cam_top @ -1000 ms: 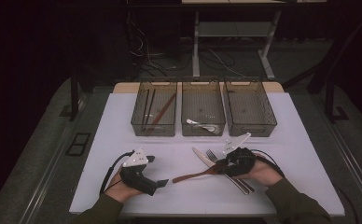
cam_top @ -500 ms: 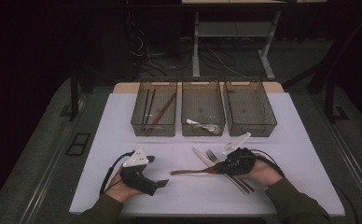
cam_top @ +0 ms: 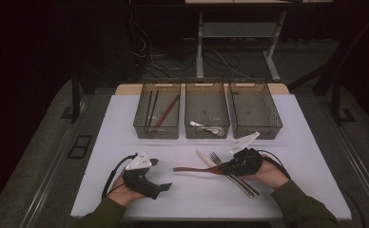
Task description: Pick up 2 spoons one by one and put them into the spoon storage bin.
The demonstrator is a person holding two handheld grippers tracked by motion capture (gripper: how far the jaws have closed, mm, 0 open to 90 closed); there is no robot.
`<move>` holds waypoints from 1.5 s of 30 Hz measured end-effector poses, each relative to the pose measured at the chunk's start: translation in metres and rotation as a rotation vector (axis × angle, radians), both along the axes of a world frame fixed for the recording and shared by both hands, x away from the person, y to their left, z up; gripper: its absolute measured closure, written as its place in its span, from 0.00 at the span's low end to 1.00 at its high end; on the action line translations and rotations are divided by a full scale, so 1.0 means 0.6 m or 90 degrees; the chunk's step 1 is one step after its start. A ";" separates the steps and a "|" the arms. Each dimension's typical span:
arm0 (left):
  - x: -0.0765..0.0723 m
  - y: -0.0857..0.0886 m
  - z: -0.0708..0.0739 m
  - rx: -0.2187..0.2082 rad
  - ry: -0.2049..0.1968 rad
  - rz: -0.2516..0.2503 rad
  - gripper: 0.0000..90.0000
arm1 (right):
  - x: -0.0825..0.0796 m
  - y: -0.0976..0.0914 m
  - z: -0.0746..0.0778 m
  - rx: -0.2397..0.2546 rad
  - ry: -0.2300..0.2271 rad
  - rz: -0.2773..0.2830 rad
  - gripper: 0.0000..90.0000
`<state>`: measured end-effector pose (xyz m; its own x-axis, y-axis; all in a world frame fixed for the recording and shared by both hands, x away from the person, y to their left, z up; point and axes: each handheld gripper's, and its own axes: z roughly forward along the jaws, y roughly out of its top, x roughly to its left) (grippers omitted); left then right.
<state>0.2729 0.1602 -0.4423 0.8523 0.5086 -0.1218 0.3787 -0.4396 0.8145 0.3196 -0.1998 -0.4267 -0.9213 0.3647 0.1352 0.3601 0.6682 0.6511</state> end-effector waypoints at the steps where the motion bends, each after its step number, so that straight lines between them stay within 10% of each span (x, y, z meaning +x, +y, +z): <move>1: 0.000 0.000 0.000 0.000 0.000 0.000 0.00 | 0.000 -0.001 0.001 0.002 -0.001 -0.003 0.90; 45: 0.001 0.002 -0.002 -0.002 0.004 0.000 0.00 | 0.054 -0.058 0.088 0.101 -0.081 -0.207 0.90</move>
<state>0.2737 0.1612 -0.4434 0.8512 0.5089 -0.1289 0.3846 -0.4374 0.8129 0.3519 -0.2347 -0.3740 -0.7739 0.6243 0.1061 0.4465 0.4191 0.7905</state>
